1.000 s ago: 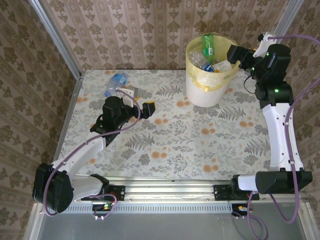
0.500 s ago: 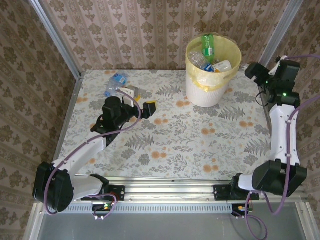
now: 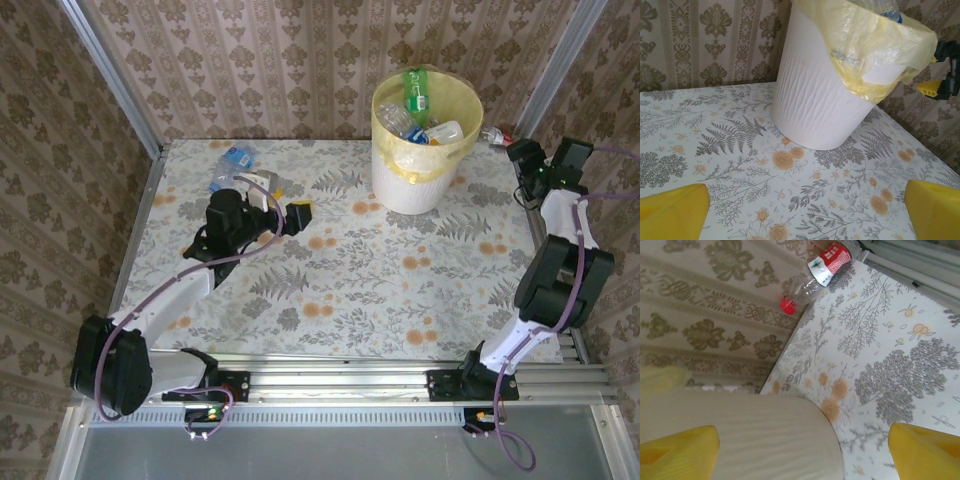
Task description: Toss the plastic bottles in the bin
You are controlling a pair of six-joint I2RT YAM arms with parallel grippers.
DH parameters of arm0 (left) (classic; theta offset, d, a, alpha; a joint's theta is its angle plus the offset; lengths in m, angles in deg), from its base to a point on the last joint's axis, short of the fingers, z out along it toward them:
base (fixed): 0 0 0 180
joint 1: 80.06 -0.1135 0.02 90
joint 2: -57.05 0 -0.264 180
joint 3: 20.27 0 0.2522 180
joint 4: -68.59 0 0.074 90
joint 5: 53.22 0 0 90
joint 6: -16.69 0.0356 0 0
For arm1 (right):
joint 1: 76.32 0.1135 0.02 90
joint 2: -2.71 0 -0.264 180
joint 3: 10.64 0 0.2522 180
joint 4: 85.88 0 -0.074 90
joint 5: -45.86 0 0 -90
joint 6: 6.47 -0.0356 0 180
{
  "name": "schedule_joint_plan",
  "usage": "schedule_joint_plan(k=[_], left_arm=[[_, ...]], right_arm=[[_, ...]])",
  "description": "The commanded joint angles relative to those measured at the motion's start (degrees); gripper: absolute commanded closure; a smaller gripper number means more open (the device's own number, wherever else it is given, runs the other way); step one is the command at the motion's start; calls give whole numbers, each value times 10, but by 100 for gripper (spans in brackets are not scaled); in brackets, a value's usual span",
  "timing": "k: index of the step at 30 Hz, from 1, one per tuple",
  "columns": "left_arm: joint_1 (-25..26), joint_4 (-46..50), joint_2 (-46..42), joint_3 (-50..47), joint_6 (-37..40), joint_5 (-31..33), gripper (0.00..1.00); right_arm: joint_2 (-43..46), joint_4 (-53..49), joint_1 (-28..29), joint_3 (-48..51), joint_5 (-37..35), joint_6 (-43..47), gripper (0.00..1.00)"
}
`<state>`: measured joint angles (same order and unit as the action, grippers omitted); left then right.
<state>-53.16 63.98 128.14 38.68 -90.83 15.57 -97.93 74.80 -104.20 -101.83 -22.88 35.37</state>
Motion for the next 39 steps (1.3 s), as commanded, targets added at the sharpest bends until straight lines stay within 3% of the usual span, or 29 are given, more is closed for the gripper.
schedule_joint_plan(k=[1,8,15,29,39], left_arm=[[-24,-15,24,29,8,-35,0],[-59,-20,77,60,-5,-80,0],[-89,-20,116,81,-10,-98,0],[-119,-27,199,131,-26,-130,0],[-126,-21,204,139,-28,-134,0]], right_arm=[[-65,99,0,-28,21,-103,14],[-193,212,16,-85,-1,-215,16],[-324,207,38,-211,-36,-276,20],[-450,126,55,-382,-104,-305,23],[-549,30,70,-558,-133,-315,24]])
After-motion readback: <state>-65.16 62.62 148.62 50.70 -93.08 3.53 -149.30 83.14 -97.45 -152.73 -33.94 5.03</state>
